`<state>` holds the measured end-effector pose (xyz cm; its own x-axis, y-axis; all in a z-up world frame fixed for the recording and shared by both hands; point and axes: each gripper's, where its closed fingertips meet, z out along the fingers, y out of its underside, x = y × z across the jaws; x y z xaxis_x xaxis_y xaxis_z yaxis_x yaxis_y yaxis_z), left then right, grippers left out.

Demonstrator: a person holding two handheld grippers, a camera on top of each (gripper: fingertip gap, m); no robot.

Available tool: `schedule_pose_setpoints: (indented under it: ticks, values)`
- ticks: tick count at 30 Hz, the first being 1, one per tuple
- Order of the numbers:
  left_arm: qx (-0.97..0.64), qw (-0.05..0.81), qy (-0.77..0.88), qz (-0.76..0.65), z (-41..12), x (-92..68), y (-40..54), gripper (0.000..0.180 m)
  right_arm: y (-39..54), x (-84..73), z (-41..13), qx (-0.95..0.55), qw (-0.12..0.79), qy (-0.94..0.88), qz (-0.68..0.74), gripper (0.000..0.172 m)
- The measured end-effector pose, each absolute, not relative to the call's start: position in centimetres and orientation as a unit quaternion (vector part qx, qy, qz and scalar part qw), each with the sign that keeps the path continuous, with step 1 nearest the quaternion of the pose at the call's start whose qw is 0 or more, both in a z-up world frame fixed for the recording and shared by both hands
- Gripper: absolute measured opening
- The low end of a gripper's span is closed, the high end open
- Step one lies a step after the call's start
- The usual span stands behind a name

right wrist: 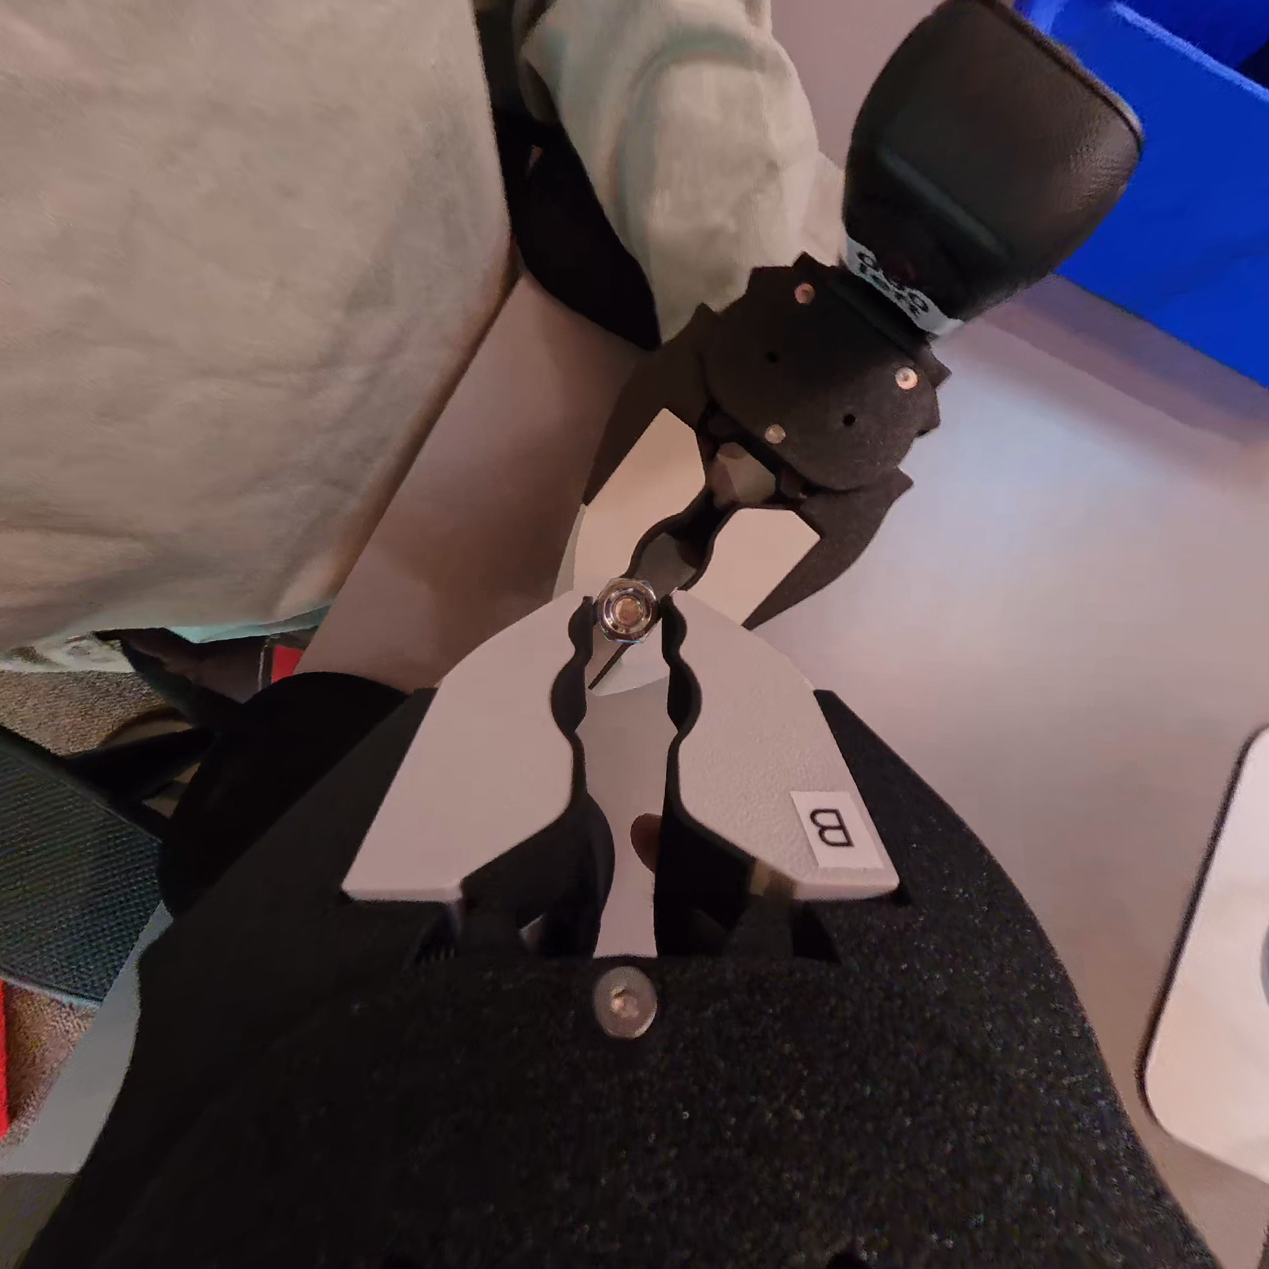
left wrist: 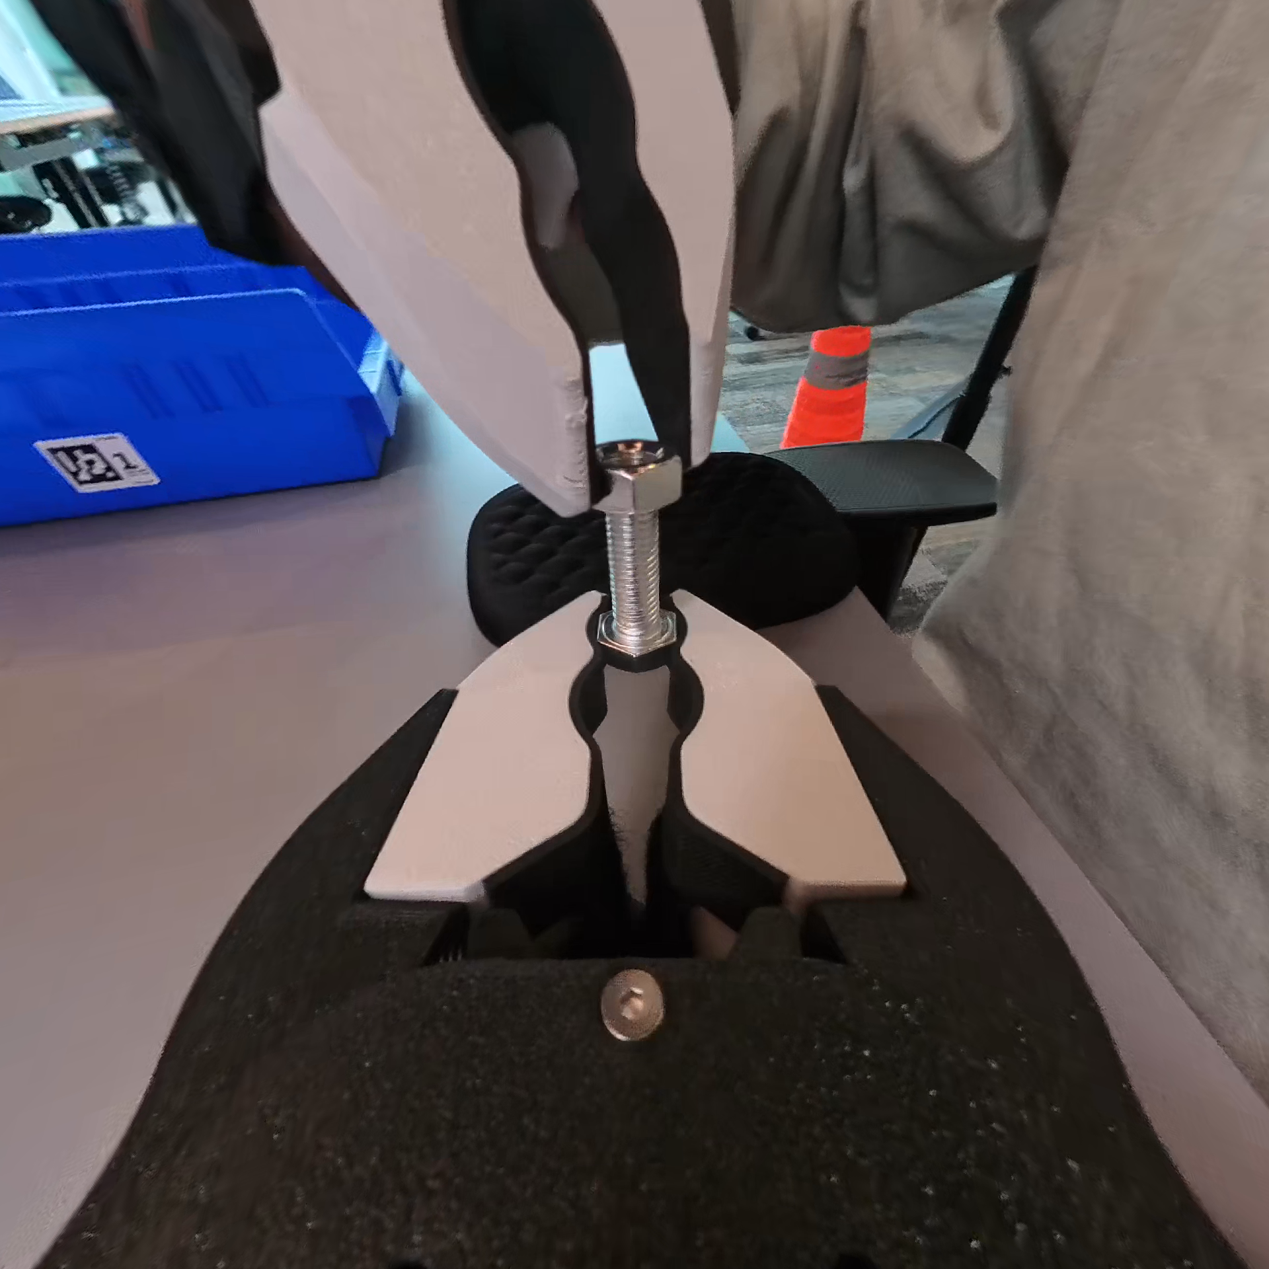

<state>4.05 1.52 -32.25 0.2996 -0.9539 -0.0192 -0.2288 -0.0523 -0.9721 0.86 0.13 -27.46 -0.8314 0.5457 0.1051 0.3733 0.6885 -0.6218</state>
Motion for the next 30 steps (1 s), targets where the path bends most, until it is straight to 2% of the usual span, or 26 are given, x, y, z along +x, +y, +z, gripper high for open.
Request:
schedule_pose_setpoints:
  ticks: [19, 23, 26, 30]
  values:
    - [-0.717, 0.545, 0.361, -0.242, -32.9, 1.6, 5.3, 0.013, 3.3, -0.8, -28.1, -0.503, 0.17, -0.817, 0.226, 0.019]
    - [-0.713, 0.55, 0.353, -0.254, -32.6, 1.4, 5.3, 0.013, 3.5, -1.2, -27.7, -0.523, 0.188, -0.8, 0.228, 0.019]
    - [-0.707, 0.554, 0.353, -0.263, -32.4, 1.2, 5.3, 0.013, 3.2, -1.4, -27.1, -0.509, 0.197, -0.798, 0.255, 0.04]
    - [-0.684, 0.564, 0.357, -0.294, -31.6, 1.2, 4.7, 0.013, 3.1, -2.0, -26.1, -0.482, 0.238, -0.768, 0.347, 0.051]
